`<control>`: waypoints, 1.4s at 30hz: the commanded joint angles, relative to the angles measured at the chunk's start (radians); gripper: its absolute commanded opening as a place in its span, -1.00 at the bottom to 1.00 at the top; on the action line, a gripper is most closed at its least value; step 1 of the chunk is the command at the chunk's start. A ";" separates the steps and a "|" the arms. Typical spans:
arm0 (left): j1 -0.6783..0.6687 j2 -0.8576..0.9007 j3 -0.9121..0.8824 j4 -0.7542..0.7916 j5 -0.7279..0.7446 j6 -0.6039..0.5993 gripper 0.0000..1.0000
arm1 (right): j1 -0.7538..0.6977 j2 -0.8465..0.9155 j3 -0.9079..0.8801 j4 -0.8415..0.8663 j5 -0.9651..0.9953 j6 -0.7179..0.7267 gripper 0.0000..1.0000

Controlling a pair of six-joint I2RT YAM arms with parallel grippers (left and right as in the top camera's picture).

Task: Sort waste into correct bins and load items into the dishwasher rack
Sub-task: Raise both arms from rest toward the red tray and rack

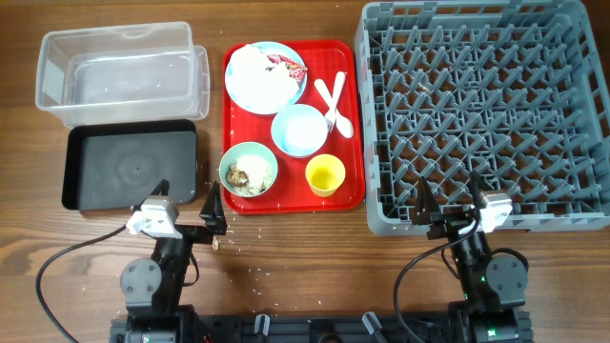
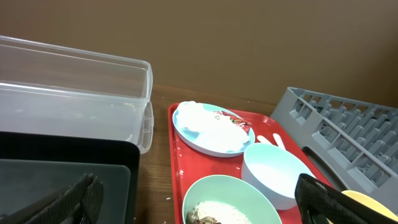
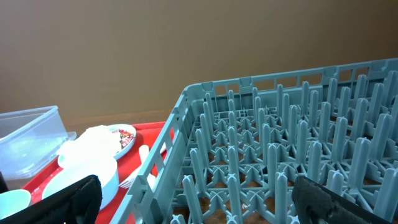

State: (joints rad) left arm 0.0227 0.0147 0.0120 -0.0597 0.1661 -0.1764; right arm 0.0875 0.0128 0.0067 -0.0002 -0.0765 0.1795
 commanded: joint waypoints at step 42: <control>0.008 0.000 -0.006 0.006 0.000 0.013 1.00 | 0.005 -0.008 -0.002 0.013 0.099 0.010 0.99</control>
State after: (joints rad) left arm 0.0227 0.0147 0.0120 -0.0593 0.1661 -0.1764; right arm 0.0875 0.0128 0.0067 0.0013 -0.0093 0.1791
